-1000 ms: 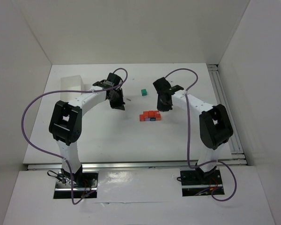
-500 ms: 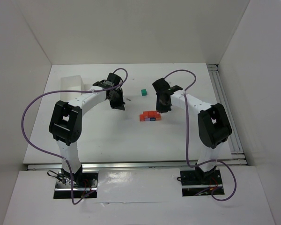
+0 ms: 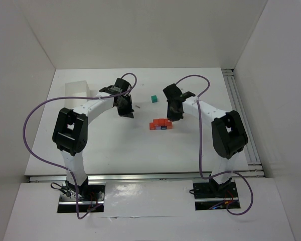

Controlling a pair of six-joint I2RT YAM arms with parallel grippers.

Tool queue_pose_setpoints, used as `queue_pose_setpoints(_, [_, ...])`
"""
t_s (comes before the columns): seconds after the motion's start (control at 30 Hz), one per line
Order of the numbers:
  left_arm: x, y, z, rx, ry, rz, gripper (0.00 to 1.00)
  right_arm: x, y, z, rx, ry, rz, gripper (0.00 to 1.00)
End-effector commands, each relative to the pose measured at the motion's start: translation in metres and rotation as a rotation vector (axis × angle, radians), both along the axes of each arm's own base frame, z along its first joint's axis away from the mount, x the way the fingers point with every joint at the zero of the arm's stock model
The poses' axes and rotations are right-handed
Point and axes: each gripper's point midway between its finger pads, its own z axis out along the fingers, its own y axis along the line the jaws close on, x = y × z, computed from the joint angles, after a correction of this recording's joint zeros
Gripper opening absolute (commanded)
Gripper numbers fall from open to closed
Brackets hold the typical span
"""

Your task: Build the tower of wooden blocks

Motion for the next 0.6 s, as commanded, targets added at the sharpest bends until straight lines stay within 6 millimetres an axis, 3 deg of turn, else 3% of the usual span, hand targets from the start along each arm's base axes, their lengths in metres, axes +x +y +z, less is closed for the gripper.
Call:
queue_pose_setpoints(0.0, [-0.001,-0.004,0.014,-0.023,-0.033,-0.016,0.00,0.007,0.004,0.004,-0.007,-0.027,0.012,0.15])
queue_pose_setpoints(0.13, [-0.001,-0.004,0.014,-0.023,-0.033,-0.016,0.00,0.012,-0.003,0.017,-0.037,-0.064,-0.010,0.15])
queue_pose_setpoints(0.27, [0.000,-0.003,0.017,-0.016,-0.047,-0.019,0.00,0.020,-0.009,0.049,-0.026,-0.143,-0.037,0.16])
queue_pose_setpoints(0.37, [0.000,0.003,0.018,0.015,-0.049,-0.014,0.00,0.036,-0.025,0.069,-0.024,-0.197,-0.082,0.17])
queue_pose_setpoints(0.5, [0.007,0.009,0.032,0.033,-0.094,-0.026,0.00,0.060,-0.040,0.080,-0.021,-0.217,-0.109,0.23])
queue_pose_setpoints(0.57, [0.008,0.010,0.038,0.041,-0.104,-0.046,0.00,0.070,-0.034,0.081,0.056,-0.193,-0.080,0.27])
